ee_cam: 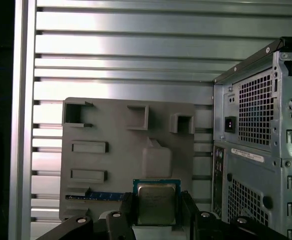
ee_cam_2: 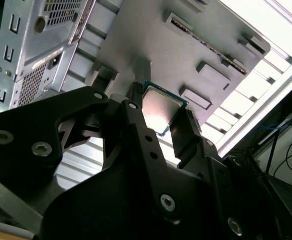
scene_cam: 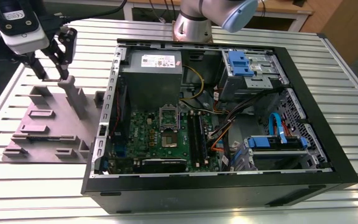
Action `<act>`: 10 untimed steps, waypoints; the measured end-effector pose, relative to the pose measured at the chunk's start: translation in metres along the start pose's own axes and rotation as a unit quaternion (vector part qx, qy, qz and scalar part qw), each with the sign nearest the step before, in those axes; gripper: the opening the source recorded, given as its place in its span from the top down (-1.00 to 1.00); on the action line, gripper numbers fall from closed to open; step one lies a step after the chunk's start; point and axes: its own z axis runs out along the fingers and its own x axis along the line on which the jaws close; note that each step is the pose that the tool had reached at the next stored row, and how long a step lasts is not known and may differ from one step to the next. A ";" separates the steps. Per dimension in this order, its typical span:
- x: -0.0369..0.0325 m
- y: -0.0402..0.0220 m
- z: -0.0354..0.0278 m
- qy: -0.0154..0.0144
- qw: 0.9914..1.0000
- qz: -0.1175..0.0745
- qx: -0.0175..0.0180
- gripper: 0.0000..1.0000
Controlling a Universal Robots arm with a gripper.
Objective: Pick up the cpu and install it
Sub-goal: 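Pick up the cpu and move it towards the insertion slot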
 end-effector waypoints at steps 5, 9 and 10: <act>-0.0091 -0.0001 0.0001 0.000 1.000 0.000 0.000 0.06; -0.0167 -0.0002 0.0000 0.000 1.000 0.000 0.000 0.06; -0.0186 -0.0002 0.0000 0.000 1.000 0.000 0.000 0.06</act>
